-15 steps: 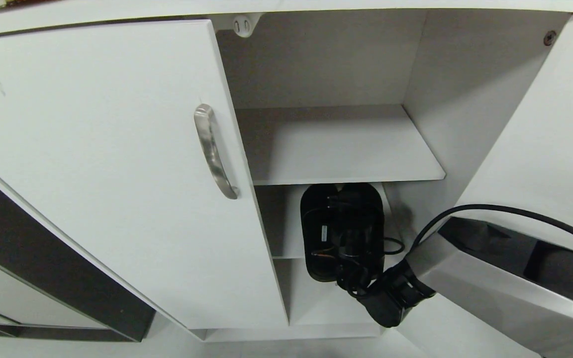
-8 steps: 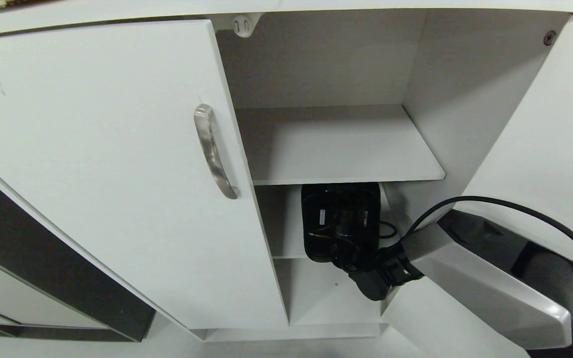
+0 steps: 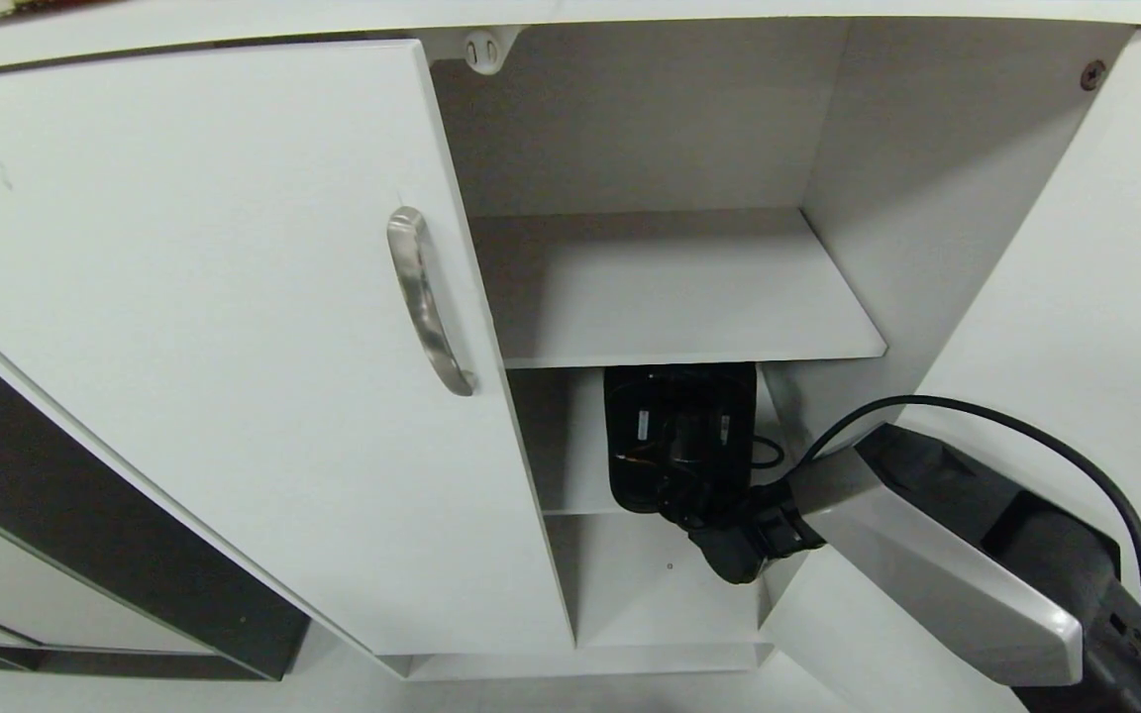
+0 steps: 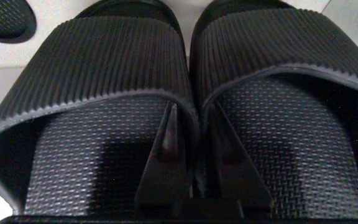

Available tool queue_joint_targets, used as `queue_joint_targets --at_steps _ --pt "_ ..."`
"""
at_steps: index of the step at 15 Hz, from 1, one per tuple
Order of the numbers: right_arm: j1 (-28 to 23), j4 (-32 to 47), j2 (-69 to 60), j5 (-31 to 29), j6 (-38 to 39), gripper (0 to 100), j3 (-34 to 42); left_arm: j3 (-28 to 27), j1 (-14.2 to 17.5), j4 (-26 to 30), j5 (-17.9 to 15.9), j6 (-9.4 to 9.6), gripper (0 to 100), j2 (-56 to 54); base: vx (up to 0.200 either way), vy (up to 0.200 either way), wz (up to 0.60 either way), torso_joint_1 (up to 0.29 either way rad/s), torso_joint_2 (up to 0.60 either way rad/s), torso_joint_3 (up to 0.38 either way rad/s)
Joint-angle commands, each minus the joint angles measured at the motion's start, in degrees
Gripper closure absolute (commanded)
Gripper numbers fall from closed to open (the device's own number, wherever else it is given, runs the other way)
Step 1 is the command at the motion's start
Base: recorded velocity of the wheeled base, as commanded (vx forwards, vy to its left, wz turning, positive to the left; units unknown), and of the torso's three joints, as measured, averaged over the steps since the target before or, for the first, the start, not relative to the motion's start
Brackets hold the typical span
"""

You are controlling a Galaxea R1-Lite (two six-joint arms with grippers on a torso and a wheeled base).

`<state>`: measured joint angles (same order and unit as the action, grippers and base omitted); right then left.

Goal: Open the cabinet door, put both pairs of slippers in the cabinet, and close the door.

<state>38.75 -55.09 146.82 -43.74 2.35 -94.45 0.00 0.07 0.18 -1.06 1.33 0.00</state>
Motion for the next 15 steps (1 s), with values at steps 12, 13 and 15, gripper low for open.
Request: queue_joint_targets --at_steps 12,13,15 --pt "0.36 -0.19 0.74 -0.38 0.02 0 1.11 0.00 0.01 -0.01 0.01 -0.01 100 0.09 0.000 0.000 0.00 0.000 0.00 0.000" --pt "0.53 -0.37 -0.13 -0.38 0.02 0 2.26 0.00 0.01 -0.01 0.01 -0.01 100 0.09 0.000 0.000 0.00 0.000 0.00 0.000" --pt "2.03 -1.42 -3.12 -0.73 0.02 0 7.00 0.00 0.01 -0.01 0.01 -0.01 100 0.09 0.000 0.000 0.00 0.000 0.00 0.000"
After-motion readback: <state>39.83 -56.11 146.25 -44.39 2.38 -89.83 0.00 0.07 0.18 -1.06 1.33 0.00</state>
